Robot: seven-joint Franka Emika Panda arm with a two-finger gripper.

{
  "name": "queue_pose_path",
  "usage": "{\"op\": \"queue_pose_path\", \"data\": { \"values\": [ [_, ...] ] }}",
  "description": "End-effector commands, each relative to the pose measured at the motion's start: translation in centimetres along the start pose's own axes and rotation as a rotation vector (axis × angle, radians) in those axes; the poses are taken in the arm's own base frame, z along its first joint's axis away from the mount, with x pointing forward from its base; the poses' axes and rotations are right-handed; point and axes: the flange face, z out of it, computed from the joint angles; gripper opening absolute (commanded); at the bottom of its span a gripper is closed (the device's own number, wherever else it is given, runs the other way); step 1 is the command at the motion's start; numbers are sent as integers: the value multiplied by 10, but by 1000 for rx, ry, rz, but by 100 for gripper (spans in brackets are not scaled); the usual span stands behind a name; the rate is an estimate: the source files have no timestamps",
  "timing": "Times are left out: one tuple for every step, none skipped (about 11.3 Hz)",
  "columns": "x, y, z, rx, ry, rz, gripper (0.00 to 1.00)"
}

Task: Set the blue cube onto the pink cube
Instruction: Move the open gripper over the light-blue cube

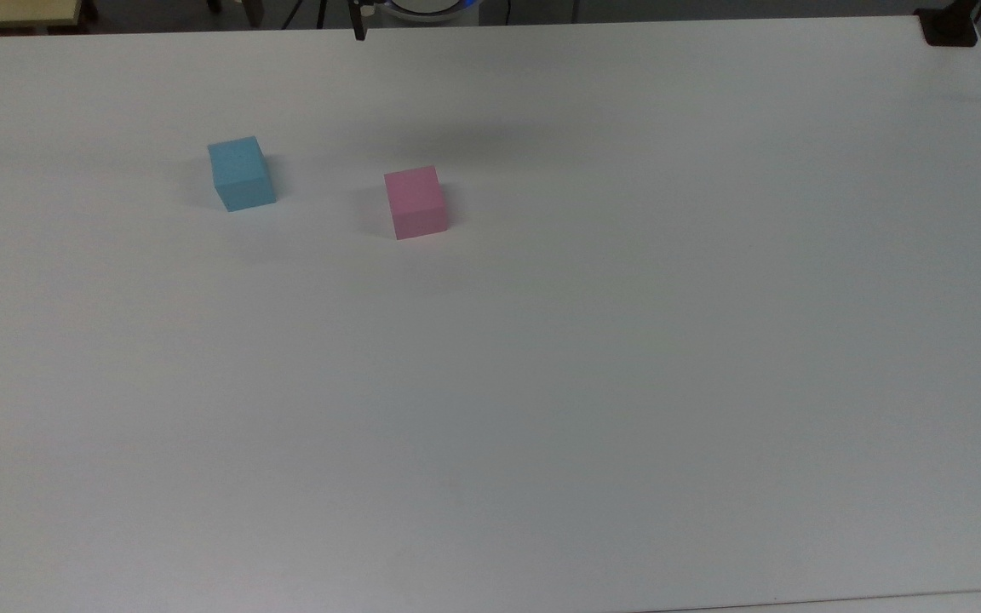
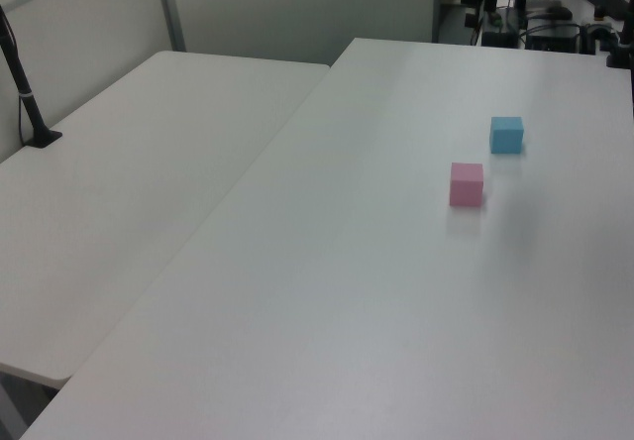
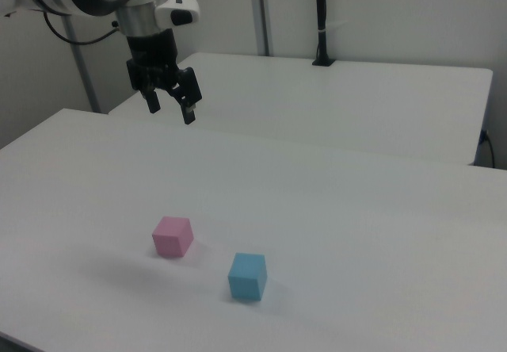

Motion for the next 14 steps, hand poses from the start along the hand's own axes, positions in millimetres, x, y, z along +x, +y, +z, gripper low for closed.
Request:
{"op": "queue_pose_path", "data": {
  "values": [
    [-4,6,-3,3,-3,-98,100],
    [-7,12,1,-7,-39,-202,100],
    [-10,32,4,-8,-68,-295,100],
    [-10,43,12,-20,-90,-386,100],
    [-11,56,25,-33,-115,-404,100],
    [-16,75,37,-24,-143,-374,100],
    [-20,85,50,-16,-167,-356,100],
    [-24,95,63,-9,-191,-339,100],
    [-26,103,80,-3,-204,-336,99],
    [-27,110,103,-3,-190,-360,97],
    [-29,116,127,-6,-174,-358,97],
    [-29,118,147,-13,-154,-361,97],
    [-31,120,167,-17,-145,-370,97],
    [-32,123,183,-28,-145,-380,97]
  ]
}}
